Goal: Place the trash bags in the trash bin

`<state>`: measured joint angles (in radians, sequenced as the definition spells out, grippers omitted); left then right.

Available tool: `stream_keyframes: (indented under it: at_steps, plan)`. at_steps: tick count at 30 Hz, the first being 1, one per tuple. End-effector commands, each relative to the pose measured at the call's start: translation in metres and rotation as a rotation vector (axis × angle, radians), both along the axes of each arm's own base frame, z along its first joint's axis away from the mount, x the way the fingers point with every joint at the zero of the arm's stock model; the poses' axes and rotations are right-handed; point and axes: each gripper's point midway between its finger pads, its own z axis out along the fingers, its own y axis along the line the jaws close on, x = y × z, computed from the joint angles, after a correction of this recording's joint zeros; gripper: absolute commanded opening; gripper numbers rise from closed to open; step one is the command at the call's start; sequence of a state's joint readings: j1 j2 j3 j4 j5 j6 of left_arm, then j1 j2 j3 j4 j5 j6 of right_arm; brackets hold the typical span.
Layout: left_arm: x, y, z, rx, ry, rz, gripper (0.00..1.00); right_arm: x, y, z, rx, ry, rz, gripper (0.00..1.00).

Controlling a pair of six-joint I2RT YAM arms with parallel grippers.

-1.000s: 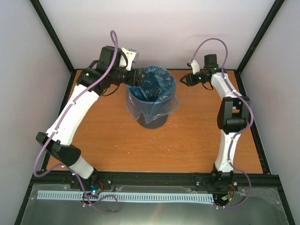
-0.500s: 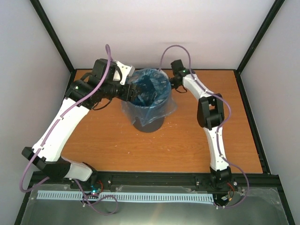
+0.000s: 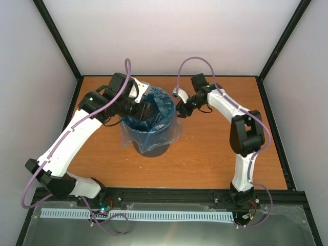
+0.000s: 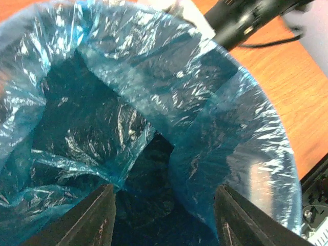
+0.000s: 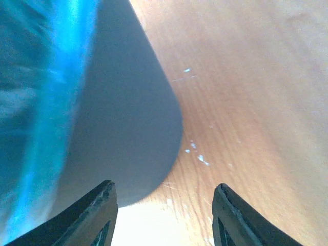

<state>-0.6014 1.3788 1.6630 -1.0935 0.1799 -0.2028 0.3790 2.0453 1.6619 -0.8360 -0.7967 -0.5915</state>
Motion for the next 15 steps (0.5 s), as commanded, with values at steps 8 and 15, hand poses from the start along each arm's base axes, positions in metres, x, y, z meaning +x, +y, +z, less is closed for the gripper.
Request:
stream_keyframes:
  at_steps: [8, 15]
  plan:
    - [0.013, 0.004, -0.048, 0.149, 0.084, 0.026, 0.45, -0.007, -0.085, 0.095, -0.063, -0.179, -0.34, 0.59]
    - [0.03, -0.005, -0.07, 0.197, 0.122, 0.022, 0.16, -0.077, -0.093, 0.139, 0.119, -0.222, -0.374, 0.62]
